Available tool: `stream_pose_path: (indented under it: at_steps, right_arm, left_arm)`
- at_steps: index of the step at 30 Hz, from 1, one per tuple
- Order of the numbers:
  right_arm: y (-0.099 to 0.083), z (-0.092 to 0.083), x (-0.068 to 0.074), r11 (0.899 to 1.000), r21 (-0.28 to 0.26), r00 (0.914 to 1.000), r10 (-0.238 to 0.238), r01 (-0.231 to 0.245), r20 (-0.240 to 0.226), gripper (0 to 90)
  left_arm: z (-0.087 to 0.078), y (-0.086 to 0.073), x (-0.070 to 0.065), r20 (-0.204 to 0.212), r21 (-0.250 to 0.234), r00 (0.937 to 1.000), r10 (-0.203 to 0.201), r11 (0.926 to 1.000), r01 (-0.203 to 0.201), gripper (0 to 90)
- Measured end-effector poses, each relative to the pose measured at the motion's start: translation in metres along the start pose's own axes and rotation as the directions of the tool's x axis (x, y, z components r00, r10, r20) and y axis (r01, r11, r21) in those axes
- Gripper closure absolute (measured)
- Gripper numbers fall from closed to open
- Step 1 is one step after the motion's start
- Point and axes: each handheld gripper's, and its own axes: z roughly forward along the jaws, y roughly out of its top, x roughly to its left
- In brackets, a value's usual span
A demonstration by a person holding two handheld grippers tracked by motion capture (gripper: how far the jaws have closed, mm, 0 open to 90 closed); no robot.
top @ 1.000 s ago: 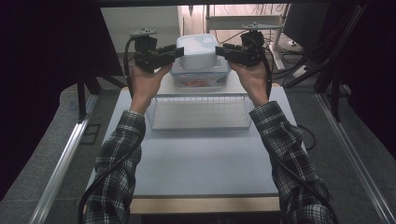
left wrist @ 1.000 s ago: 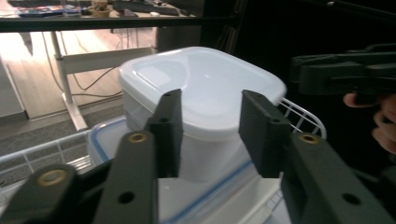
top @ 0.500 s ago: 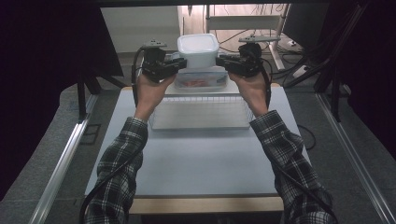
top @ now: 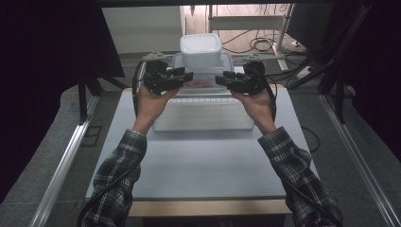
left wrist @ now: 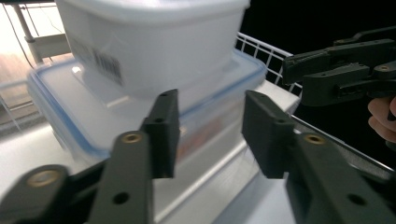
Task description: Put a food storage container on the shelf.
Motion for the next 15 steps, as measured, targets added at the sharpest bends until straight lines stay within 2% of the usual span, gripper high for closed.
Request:
stream_pose_path:
  at_steps: [4, 8, 10, 11, 15]
  right_arm:
    - [-0.015, -0.005, 0.001, 1.000, 0.009, 0.9999, -0.003, 0.003, -0.016, 46.9]
    - [-0.029, -0.008, 0.003, 1.000, 0.027, 0.9997, -0.014, 0.015, -0.022, 41.6]
    - [-0.035, -0.009, 0.004, 0.999, 0.037, 0.9995, -0.025, 0.026, -0.020, 38.3]
    - [-0.038, -0.009, 0.005, 0.999, 0.040, 0.9994, -0.032, 0.033, -0.016, 36.8]
    - [-0.048, -0.012, 0.010, 0.997, 0.050, 0.9983, -0.056, 0.057, -0.018, 31.8]
  left_arm:
    - [-0.003, -0.016, -0.006, 0.016, 0.003, 0.9999, 0.003, 1.0000, -0.003, 41.6]
    - [-0.005, -0.031, -0.012, 0.024, 0.023, 0.9994, 0.023, 0.9994, -0.024, 34.6]
    - [-0.005, -0.035, -0.014, 0.023, 0.028, 0.9993, 0.028, 0.9992, -0.029, 31.0]
    - [-0.004, -0.041, -0.018, 0.029, 0.041, 0.9987, 0.042, 0.9982, -0.043, 29.0]
    - [-0.005, -0.052, -0.023, 0.044, 0.054, 0.9981, 0.044, 0.9975, -0.046, 23.4]
